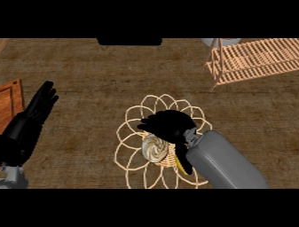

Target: Pick the cupcake from the placemat and place it in the tiered shelf

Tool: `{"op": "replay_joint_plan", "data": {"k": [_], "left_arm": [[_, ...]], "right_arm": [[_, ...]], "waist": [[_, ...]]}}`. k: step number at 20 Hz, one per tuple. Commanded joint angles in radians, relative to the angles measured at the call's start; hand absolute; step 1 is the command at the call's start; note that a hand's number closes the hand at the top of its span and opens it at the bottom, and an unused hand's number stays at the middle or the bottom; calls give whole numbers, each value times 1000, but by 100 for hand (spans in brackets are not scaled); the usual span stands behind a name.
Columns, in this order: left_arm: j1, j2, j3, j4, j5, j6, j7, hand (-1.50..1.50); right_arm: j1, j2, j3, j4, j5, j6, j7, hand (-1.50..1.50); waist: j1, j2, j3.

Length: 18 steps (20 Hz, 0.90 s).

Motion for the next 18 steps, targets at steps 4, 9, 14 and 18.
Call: {"op": "replay_joint_plan", "data": {"k": [4, 9, 14, 18], "left_arm": [[-30, 4, 47, 17, 22, -52, 16, 0], [-34, -53, -2, 2, -66, 4, 33, 0], [-103, -40, 48, 99, -43, -23, -7, 0], [-51, -48, 46, 99, -58, -35, -54, 0]], "right_arm": [[-1, 73, -10, 137, 90, -35, -48, -150], [15, 68, -46, 168, 123, -45, -105, -150], [39, 88, -30, 202, 152, -55, -146, -150], [64, 84, -24, 278, 186, -159, -176, -150]], "waist": [[1, 1, 0], [-2, 1, 0], [-4, 1, 0], [-1, 2, 0]]}}
